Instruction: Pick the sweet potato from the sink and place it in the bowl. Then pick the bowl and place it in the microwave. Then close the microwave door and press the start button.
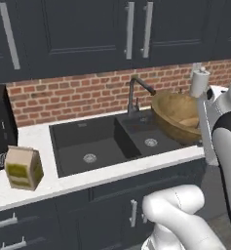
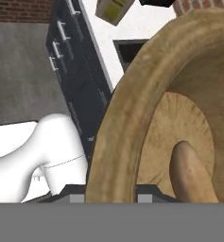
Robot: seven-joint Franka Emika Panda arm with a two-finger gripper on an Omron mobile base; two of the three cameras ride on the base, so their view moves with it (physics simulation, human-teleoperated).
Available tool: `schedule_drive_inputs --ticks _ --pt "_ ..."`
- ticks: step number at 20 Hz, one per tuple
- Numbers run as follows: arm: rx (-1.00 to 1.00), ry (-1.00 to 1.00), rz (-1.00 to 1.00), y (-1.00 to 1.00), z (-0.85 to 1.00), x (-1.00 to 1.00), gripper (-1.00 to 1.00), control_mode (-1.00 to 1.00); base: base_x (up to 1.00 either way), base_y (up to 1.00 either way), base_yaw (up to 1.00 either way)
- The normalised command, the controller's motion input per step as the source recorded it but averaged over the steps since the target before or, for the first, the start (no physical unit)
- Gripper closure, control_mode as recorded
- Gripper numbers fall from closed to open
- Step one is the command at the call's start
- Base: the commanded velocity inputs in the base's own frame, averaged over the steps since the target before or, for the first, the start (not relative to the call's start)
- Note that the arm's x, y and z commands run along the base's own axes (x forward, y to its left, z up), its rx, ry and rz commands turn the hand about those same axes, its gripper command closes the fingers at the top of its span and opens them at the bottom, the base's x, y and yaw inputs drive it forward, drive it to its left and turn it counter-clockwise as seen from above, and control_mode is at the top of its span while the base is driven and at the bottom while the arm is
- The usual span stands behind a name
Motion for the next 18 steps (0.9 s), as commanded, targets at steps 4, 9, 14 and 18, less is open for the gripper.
schedule_drive_inputs --ticks 4,9,14,18 --pt "0.0 0.0 0.0 0.0 0.0 0.0 1.0 1.0 0.0 0.0 -0.94" --pt "0.0 0.0 0.0 0.0 0.0 0.0 1.0 1.0 0.0 0.0 -1.0" --pt "0.0 0.0 0.0 0.0 0.0 0.0 1.0 1.0 0.0 0.0 -1.0" --pt "0.0 0.0 0.0 0.0 0.0 0.0 1.0 1.0 0.0 0.0 -1.0"
